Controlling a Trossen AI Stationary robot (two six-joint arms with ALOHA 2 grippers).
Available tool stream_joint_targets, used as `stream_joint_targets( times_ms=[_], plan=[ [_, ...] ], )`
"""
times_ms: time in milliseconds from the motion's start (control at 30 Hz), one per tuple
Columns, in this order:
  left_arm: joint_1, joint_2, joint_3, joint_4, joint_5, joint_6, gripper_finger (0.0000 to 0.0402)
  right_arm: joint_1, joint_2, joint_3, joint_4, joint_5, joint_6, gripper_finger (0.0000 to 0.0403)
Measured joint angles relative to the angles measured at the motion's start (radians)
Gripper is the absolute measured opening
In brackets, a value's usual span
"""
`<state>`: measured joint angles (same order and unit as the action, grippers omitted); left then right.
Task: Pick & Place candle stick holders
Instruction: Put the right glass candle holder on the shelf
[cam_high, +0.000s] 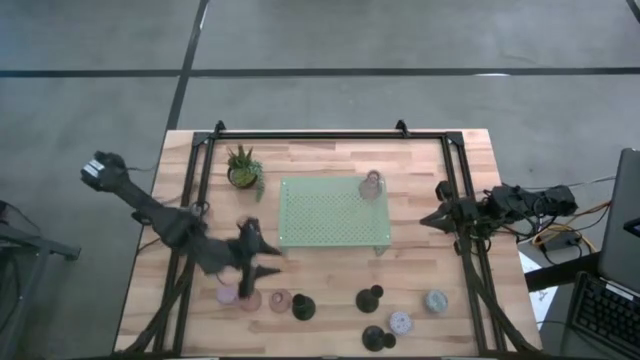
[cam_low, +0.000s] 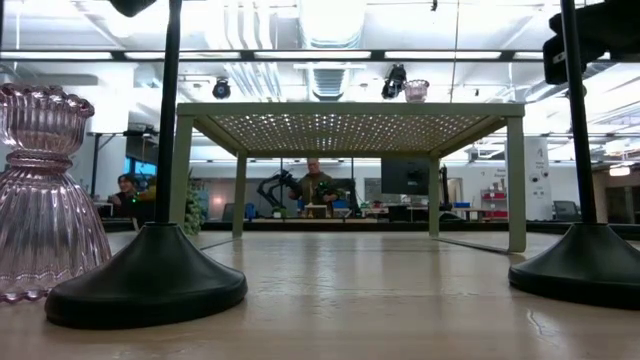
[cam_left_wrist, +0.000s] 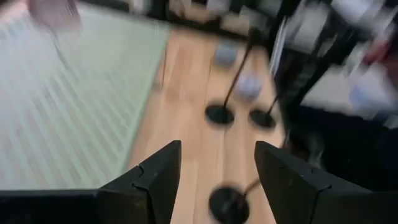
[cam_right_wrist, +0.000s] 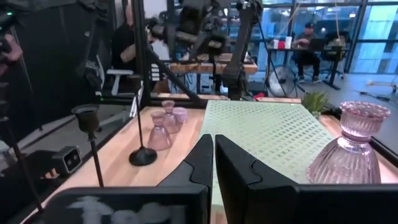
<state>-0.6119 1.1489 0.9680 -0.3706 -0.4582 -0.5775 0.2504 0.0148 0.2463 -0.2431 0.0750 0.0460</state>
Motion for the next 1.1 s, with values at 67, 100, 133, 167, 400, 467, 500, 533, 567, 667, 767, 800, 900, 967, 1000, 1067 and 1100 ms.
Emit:
stream_joint_targets(
  times_ms=[67,100,133,167,400,467,500,533,567,667,767,800,900,967,1000,1067,1100],
  plan=[
    [-0.036,0.075,0.06,-0.048,-0.006,-0.012,0.0209,0.0,-0.016,-0.005,-0.024,0.003,0.0,0.0013],
    [-0.051,0.104,0.09,-0.077,-0.008,-0.026,0.0209,0.0,-0.015,-0.006,-0.024,0.004,0.0,0.0013],
    [-0.063,0.131,0.118,-0.103,-0.013,-0.039,0.0209,0.0,-0.015,-0.007,-0.024,0.003,0.0,0.0013],
    [-0.073,0.16,0.147,-0.114,-0.017,-0.055,0.0209,0.0,-0.013,-0.009,-0.026,0.004,0.003,0.0013],
    [-0.11,0.331,0.279,-0.205,0.03,-0.086,0.0209,0.0,-0.002,-0.019,-0.023,0.006,0.0,0.0013],
    [-0.109,0.363,0.296,-0.202,0.055,-0.092,0.0209,0.0,-0.005,-0.022,-0.022,0.006,-0.009,0.0013],
    [-0.105,0.378,0.298,-0.206,0.055,-0.106,0.021,0.0,-0.005,-0.024,-0.022,0.007,-0.014,0.0013],
    [-0.101,0.391,0.3,-0.214,0.055,-0.125,0.0211,0.0,-0.006,-0.025,-0.022,0.009,-0.016,0.0013],
    [-0.099,0.398,0.303,-0.214,0.054,-0.133,0.0213,0.0,-0.008,-0.028,-0.022,0.011,-0.017,0.0013],
    [-0.097,0.403,0.306,-0.221,0.045,-0.147,0.0227,0.0,-0.008,-0.034,-0.021,0.03,-0.018,0.0013],
    [-0.099,0.401,0.303,-0.293,0.051,-0.204,0.0249,0.0,-0.007,-0.039,-0.022,0.037,-0.017,0.0013],
    [-0.099,0.396,0.303,-0.316,0.05,-0.217,0.0258,0.0,-0.007,-0.039,-0.022,0.037,-0.017,0.0013],
    [-0.099,0.388,0.303,-0.384,0.043,-0.266,0.0286,0.0,-0.006,-0.039,-0.021,0.037,-0.015,0.0013],
    [-0.102,0.389,0.294,-0.391,0.06,-0.268,0.0304,0.0,-0.006,-0.039,-0.021,0.037,-0.016,0.0013],
    [-0.103,0.389,0.287,-0.392,0.065,-0.261,0.0312,0.0,-0.006,-0.039,-0.021,0.037,-0.017,0.0013],
    [-0.104,0.389,0.275,-0.387,0.086,-0.264,0.0324,0.0,-0.007,-0.039,-0.021,0.037,-0.019,0.0013],
    [-0.103,0.389,0.269,-0.38,0.1,-0.271,0.0328,0.0,-0.007,-0.039,-0.021,0.037,-0.019,0.0013]
  ],
)
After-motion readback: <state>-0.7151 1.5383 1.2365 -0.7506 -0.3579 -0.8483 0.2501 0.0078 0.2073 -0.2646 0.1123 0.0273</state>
